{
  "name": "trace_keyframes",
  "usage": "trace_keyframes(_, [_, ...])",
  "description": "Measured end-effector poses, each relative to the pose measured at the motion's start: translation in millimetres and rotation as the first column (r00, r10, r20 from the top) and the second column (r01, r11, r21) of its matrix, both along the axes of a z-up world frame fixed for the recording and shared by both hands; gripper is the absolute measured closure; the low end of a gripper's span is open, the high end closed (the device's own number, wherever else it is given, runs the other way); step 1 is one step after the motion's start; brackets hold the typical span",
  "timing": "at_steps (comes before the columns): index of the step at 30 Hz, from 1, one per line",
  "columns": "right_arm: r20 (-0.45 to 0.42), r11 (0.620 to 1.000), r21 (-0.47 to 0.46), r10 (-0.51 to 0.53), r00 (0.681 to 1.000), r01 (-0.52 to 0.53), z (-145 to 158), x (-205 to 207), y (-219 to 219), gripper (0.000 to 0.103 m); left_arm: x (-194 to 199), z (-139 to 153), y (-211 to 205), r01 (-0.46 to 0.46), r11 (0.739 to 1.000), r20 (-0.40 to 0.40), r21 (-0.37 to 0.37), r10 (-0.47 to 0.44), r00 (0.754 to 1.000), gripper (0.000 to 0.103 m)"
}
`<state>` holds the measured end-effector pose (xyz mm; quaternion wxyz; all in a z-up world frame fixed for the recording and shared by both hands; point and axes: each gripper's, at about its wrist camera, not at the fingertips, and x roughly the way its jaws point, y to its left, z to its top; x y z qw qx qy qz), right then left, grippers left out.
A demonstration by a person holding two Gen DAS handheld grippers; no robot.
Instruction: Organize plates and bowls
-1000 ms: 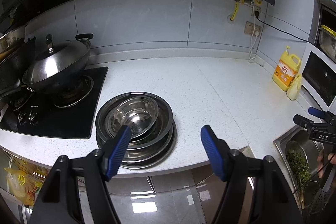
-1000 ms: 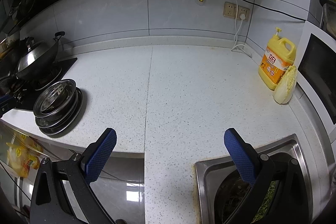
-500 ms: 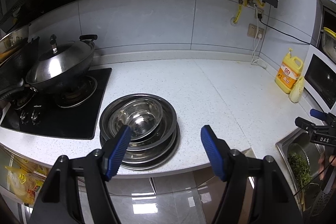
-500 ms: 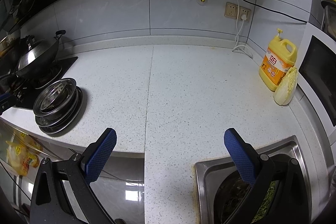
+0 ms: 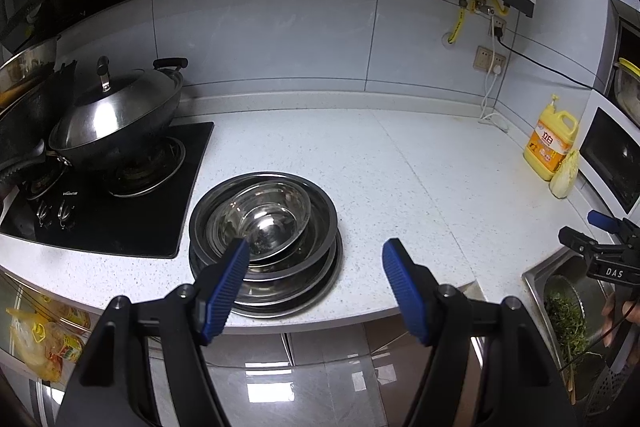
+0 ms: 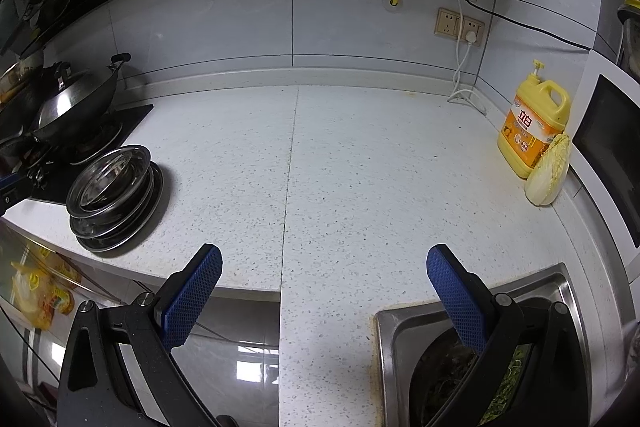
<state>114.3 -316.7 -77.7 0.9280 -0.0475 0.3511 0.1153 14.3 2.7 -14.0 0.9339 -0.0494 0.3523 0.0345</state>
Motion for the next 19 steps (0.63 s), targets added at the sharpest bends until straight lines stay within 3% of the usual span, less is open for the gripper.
trace_keyframes(19, [0.013, 1.000, -0.022, 0.007, 1.000, -0.007, -1.7, -1.0, 2.4, 0.002, -2.4, -1.1, 0.5, -0.013, 1.000, 0.018, 0.011, 0.013, 1.000, 0.035])
